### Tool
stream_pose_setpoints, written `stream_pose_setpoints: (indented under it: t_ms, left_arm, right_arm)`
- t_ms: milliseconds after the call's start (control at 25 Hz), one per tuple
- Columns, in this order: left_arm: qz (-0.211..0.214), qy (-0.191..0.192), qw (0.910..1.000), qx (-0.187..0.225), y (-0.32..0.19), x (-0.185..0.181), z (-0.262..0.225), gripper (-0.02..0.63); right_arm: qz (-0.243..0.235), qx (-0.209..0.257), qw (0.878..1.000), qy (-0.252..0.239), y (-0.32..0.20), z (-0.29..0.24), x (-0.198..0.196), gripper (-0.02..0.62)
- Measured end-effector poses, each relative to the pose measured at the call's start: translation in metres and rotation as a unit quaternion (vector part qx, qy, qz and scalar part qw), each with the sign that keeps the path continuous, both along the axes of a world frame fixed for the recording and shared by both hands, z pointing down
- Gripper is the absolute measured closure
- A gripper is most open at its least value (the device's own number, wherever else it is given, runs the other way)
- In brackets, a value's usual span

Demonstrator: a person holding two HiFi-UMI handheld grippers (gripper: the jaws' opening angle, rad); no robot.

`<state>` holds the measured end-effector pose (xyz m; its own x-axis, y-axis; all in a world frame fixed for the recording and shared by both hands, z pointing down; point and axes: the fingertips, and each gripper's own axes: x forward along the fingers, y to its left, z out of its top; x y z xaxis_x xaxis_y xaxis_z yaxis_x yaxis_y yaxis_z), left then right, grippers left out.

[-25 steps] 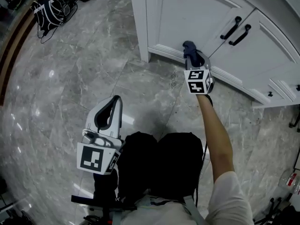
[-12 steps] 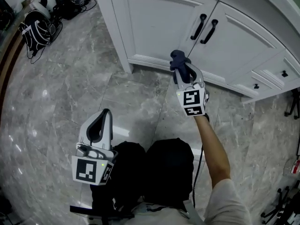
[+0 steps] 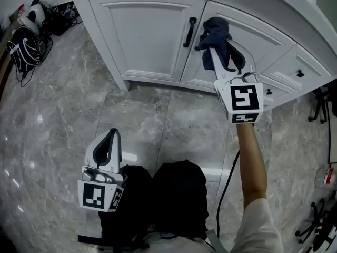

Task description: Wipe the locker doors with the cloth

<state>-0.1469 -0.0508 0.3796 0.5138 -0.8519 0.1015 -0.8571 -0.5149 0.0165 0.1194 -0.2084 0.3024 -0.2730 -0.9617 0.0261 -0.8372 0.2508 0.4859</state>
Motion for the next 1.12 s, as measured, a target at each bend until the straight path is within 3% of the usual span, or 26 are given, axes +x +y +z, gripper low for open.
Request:
stream_pose_setpoints:
  t_ms: [280, 440, 1120]
  left_arm:
    - [-0.004, -0.006, 1.0000, 0.001, 0.001, 0.003, -0.004, 0.604]
    - [-0.003, -0.011, 0.9999, 0.001, 0.001, 0.004, -0.005, 0.604]
    - [0.004, -0.014, 0.9999, -0.001, 0.000, 0.010, 0.000, 0.604]
  right_arm:
    - [0.016, -0.004, 0.999, -0.032, -0.039, -0.025, 0.014, 0.489]
    - [0.023, -0.005, 1.000, -0.019, -0.040, -0.023, 0.023, 0.489]
    - [0.153, -0.019, 0.988, 0.022, 0.001, -0.017, 0.175, 0.489]
